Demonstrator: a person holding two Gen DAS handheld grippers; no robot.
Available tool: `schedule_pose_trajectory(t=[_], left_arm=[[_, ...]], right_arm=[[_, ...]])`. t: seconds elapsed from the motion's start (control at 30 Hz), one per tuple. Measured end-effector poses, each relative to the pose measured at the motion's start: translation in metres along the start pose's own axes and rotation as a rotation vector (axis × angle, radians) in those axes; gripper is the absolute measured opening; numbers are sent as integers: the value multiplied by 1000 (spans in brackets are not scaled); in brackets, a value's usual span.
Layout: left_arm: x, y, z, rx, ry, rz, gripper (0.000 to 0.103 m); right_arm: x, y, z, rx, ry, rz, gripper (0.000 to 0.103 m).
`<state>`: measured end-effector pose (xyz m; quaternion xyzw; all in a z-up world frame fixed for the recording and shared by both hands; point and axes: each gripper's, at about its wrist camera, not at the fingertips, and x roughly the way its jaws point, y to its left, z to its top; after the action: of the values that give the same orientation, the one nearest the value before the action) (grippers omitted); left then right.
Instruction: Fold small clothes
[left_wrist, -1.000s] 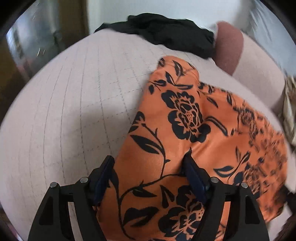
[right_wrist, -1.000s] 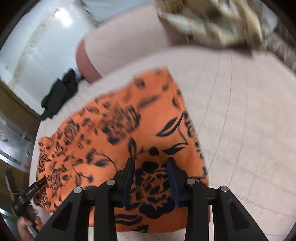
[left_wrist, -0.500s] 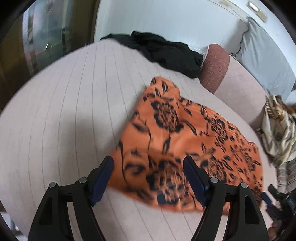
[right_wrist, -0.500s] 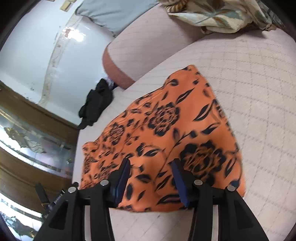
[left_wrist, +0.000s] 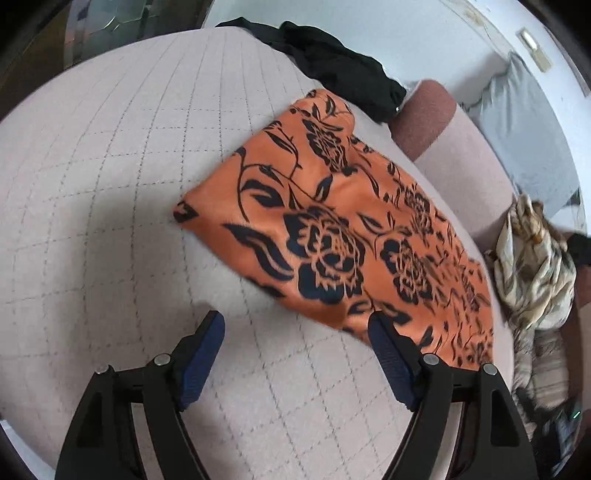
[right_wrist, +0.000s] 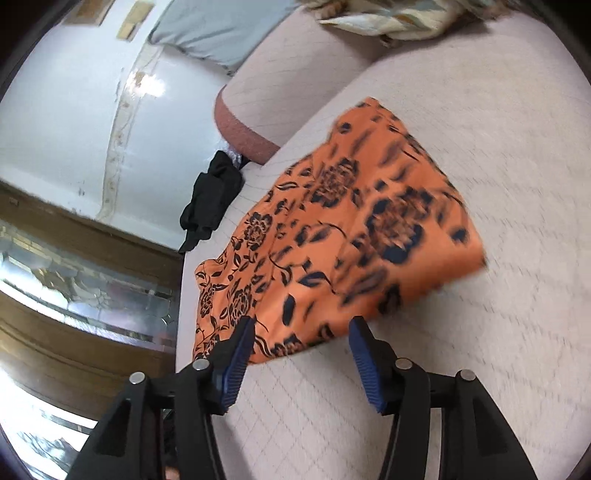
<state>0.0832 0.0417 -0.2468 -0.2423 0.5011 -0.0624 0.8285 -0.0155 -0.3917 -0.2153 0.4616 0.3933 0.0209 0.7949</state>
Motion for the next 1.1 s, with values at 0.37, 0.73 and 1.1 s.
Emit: schedule_pose_trajectory(t=[0.37,0.73,1.1], left_arm=[[25,19,28,-181,-45,-228,88],[30,19,34,-204,-82,-218,52],[39,14,39,-170,-110,-189,33]], right_arm=[[28,-52,8,238,7,-47,62],[59,-65,26,322,-50,-6,64],[75,-64,45,290,-112,-72,28]])
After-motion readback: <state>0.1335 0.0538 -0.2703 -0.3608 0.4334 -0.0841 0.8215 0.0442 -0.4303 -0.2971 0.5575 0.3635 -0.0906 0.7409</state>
